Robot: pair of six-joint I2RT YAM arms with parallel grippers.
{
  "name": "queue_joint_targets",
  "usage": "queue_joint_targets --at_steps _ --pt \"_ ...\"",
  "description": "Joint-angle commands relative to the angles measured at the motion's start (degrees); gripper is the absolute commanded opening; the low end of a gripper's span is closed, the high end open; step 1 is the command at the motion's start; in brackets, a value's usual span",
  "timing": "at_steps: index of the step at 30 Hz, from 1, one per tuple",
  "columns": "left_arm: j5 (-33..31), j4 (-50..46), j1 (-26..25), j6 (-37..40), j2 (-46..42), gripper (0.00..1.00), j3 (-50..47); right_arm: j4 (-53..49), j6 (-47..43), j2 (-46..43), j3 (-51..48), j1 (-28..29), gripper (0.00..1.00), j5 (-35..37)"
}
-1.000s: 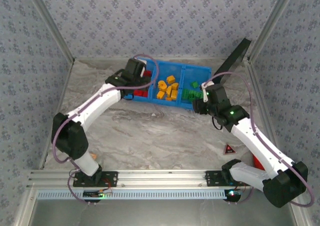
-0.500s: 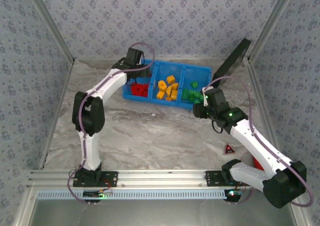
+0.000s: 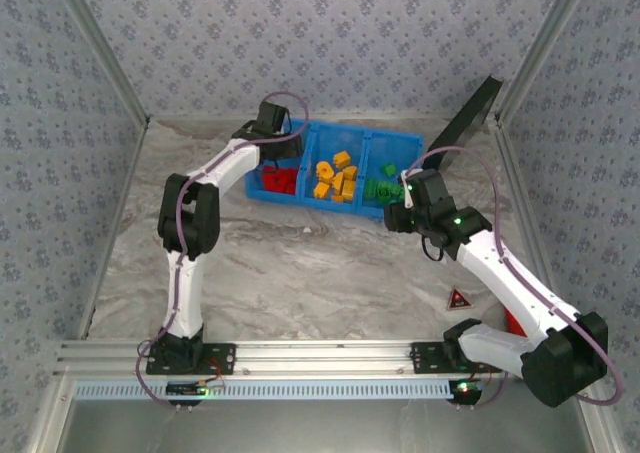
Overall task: Sort the legos into containers by color
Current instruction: Place the lego in the container, then reset both arms
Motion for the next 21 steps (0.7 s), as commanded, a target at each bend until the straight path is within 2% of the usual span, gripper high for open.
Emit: queue_joint_targets --at_steps 1,9,17,21 --pt "2.1 3.0 0.3 -2.4 1.0 0.66 -0.3 -2.8 -0.3 0.6 1.6 -0.3 0.57 -0.2" --pt "3.4 5.8 1.5 -4.9 0.3 0.77 -3.9 -3.7 0.0 0.5 1.7 0.0 0.57 0.4" --pt "5.3 8.8 2.1 -6.5 -1.7 0.78 -6.3 -3.8 0.2 0.3 1.4 0.3 0.56 0.6" --pt "9.2 14.4 2.7 -9.7 -4.3 0.77 -9.9 -3.8 0.4 0.3 1.2 0.4 0.56 0.8"
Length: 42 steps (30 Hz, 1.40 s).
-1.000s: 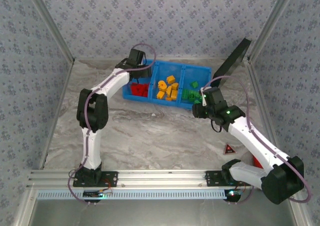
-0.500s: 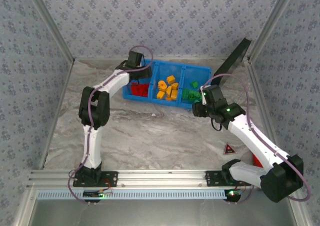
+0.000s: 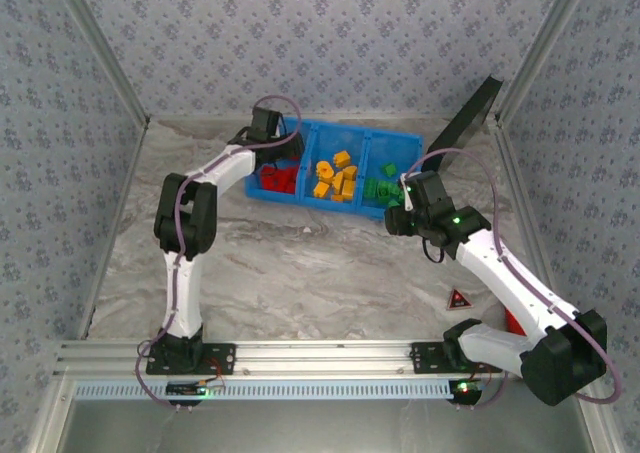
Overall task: Sort the legos into containers by color
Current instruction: Reset both arms
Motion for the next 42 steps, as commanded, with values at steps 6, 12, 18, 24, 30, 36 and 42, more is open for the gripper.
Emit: queue_joint_targets --at_steps 6,12,18,24,30,36,42 --pt "9.6 8.5 1.0 -6.2 -6.1 0.72 -5.7 -2.0 0.8 -1.4 0.8 1.3 0.54 1.9" --pt "13.1 10.8 1.0 -5.5 -11.4 0.69 -10.3 -2.8 2.1 -4.5 -0.6 2.0 0.56 2.4" --pt "17.9 12.9 1.0 -4.0 -19.1 0.63 -15.7 -2.2 4.0 -6.8 -3.4 2.8 0.64 3.0" --pt "17.7 7.4 0.2 0.9 -29.3 0.65 -20.4 1.9 4.2 -6.8 -7.2 2.4 1.00 6.1" --pt "4.8 1.1 -0.6 12.0 -44.3 0.82 -31.3 12.4 -0.4 -3.4 -9.7 -0.7 1.00 16.8" --pt "-19.1 3.8 0.2 18.0 -57.5 0.99 -48.1 40.3 -7.4 -1.7 -22.1 -10.0 1.00 13.1" --pt "-31.2 21.0 3.4 22.1 -63.3 0.99 -66.2 57.8 -12.9 2.2 -28.3 -16.6 1.00 7.7"
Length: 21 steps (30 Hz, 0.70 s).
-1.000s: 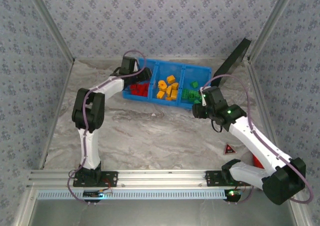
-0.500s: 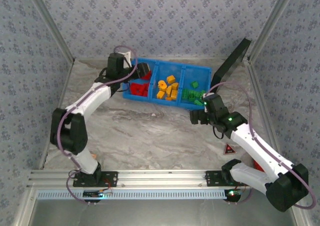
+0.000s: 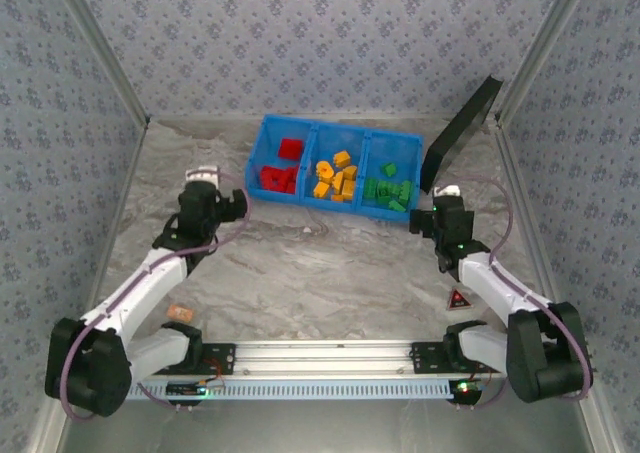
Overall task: Sort the legos into containers by color
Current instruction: Reset both arms
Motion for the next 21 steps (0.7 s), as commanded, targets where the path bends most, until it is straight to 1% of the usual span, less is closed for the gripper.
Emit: queue_joint_targets --at_steps 1,3,4,5,6,7,9,10,12,13,14,15,16,17,18,19,20,21 --pt "-10.0 13.0 2.0 4.0 -1.1 0.99 -7.1 17.4 -5.8 2.4 -2.5 -2.1 1.00 -3.6" --pt "-10.2 17.7 4.2 3.2 0.0 0.99 -9.9 19.9 -6.4 5.4 -3.5 -3.6 1.00 -5.3" --pt "-8.9 16.2 5.6 2.8 0.0 0.99 -9.2 22.2 -6.7 7.1 -4.5 -4.1 1.00 -6.6" --pt "-8.5 18.3 6.5 4.1 0.4 0.99 -10.0 25.9 -6.9 8.8 -5.6 -4.2 1.00 -7.2" --pt "-8.6 21.2 7.3 5.6 0.9 0.99 -11.2 25.2 -7.2 9.4 -4.7 -3.9 1.00 -7.0" --pt "-7.7 25.7 8.4 7.0 1.5 0.99 -13.0 26.2 -8.2 10.1 -4.5 -4.1 1.00 -8.6" --pt "-4.9 33.1 11.4 7.4 3.4 0.99 -16.3 25.0 -9.3 12.3 -2.5 -4.4 1.00 -7.3" --pt "-3.3 36.3 13.1 7.2 5.0 0.99 -17.6 25.4 -10.4 13.2 -1.9 -4.7 1.00 -7.9" --pt "-1.6 40.0 14.8 7.9 8.1 0.99 -18.4 28.4 -12.6 14.7 -2.3 -5.2 1.00 -8.6" --pt "-1.5 41.9 15.2 8.9 10.1 0.99 -18.3 32.1 -12.5 16.2 -3.2 -5.9 1.00 -9.1" --pt "-1.1 43.2 15.3 9.7 11.7 0.99 -18.2 33.2 -11.2 17.3 -3.3 -6.9 1.00 -9.1" --pt "-1.0 45.1 15.4 10.4 13.5 0.99 -17.9 32.3 -9.7 17.5 -3.1 -8.4 1.00 -10.4" --pt "0.2 46.5 15.7 10.1 14.9 0.99 -17.4 33.2 -8.9 18.0 -3.5 -10.3 1.00 -14.0" --pt "2.3 47.6 16.4 9.8 16.7 0.99 -16.8 36.0 -8.4 19.2 -4.4 -11.0 1.00 -14.9" --pt "3.0 46.7 16.5 9.9 19.2 0.99 -15.5 39.1 -7.6 21.2 -5.2 -11.5 1.00 -15.7" --pt "4.0 48.9 16.5 10.4 22.4 0.99 -15.0 41.5 -6.4 22.0 -5.7 -12.3 1.00 -15.3" --pt "5.3 50.8 16.3 11.2 25.0 0.99 -14.6 38.1 -6.2 21.3 -4.8 -13.0 1.00 -16.2" --pt "5.9 52.4 16.4 11.7 27.8 0.99 -13.5 38.8 -6.3 21.4 -5.0 -13.0 1.00 -16.5"
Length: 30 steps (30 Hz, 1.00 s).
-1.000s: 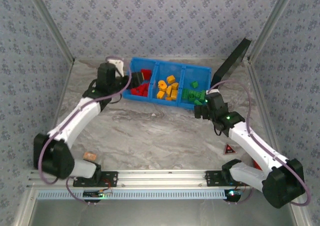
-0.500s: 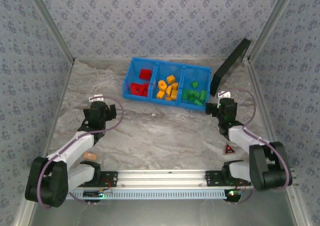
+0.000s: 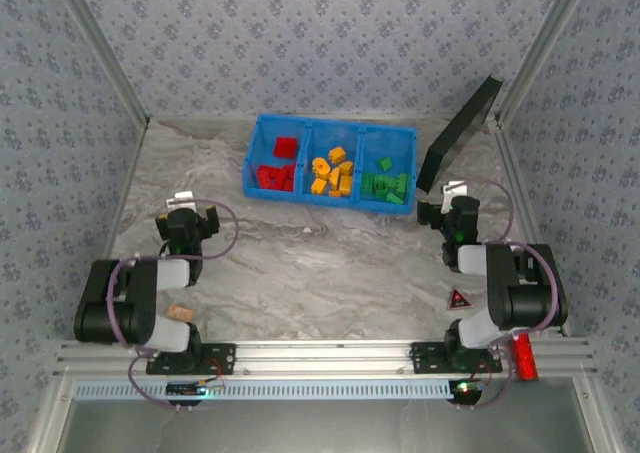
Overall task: Sort the legos into containers by color
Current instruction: Reset both arms
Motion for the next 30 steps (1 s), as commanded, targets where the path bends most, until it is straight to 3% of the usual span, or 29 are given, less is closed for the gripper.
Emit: queue_joint_targets --at_steps 1,2,3,26,30 --pt "5.9 3.7 1.2 1.4 3.4 0.99 4.1 5.5 1.7 0.7 -0.7 -0.7 1.00 -3.2" --pt "8.6 0.7 2.4 0.7 2.8 0.99 4.9 3.8 1.7 0.3 -0.4 -0.7 1.00 -3.2" --pt "10.3 4.3 3.2 0.7 3.7 0.99 3.9 5.1 1.7 0.6 -0.7 -0.8 1.00 -3.3" --pt "10.7 2.4 3.2 0.8 3.2 0.99 4.5 4.7 1.6 0.5 -0.6 -0.6 1.00 -2.9" --pt "16.0 1.1 3.9 1.9 3.4 0.99 5.2 3.7 1.3 0.8 0.0 -0.3 1.00 -2.8"
